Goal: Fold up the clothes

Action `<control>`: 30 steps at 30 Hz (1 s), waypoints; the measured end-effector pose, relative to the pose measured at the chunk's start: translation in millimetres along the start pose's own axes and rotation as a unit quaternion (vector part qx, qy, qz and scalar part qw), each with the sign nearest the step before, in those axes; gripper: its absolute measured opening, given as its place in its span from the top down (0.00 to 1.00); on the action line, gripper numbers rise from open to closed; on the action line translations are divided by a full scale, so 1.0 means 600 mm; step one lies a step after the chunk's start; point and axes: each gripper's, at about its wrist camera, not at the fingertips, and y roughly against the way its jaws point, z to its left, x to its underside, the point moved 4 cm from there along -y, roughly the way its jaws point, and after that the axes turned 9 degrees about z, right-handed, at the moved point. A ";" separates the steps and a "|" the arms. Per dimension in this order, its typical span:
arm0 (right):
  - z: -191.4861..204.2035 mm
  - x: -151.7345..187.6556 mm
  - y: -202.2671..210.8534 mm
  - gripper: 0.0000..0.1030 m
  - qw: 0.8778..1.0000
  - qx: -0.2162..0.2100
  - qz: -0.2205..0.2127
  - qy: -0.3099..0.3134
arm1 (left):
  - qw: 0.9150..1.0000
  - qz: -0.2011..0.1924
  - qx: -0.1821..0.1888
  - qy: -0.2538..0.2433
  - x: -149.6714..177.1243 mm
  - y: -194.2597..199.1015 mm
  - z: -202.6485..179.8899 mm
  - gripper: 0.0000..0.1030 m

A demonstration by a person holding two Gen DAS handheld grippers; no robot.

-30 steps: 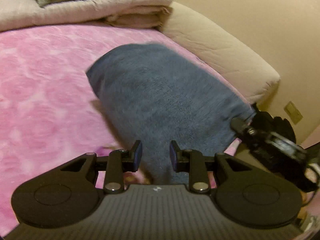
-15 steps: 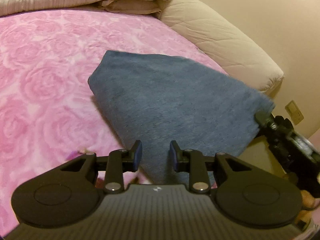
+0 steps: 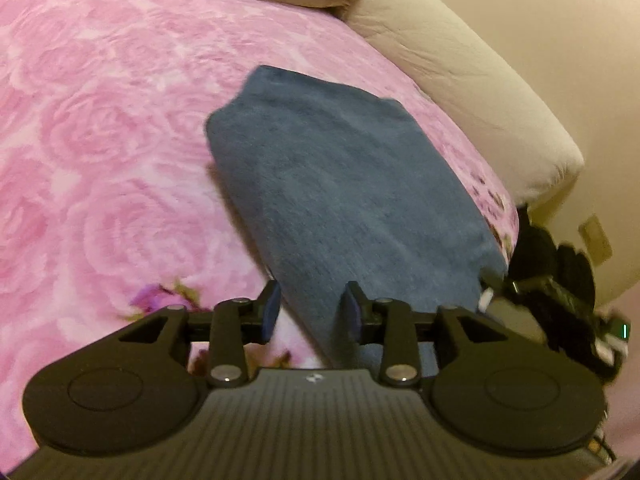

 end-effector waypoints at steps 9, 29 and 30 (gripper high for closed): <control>0.000 0.042 -0.018 0.43 0.994 -0.046 0.053 -0.081 | 0.995 -0.023 0.041 0.084 -0.075 -0.037 0.057 0.65; 0.019 -0.192 -0.063 0.82 0.991 0.011 0.100 0.089 | 0.996 0.019 0.085 0.032 0.023 -0.091 -0.050 0.82; 0.017 -0.191 -0.057 0.80 0.991 0.009 0.101 0.087 | 0.995 0.017 0.086 0.042 0.026 -0.086 -0.046 0.82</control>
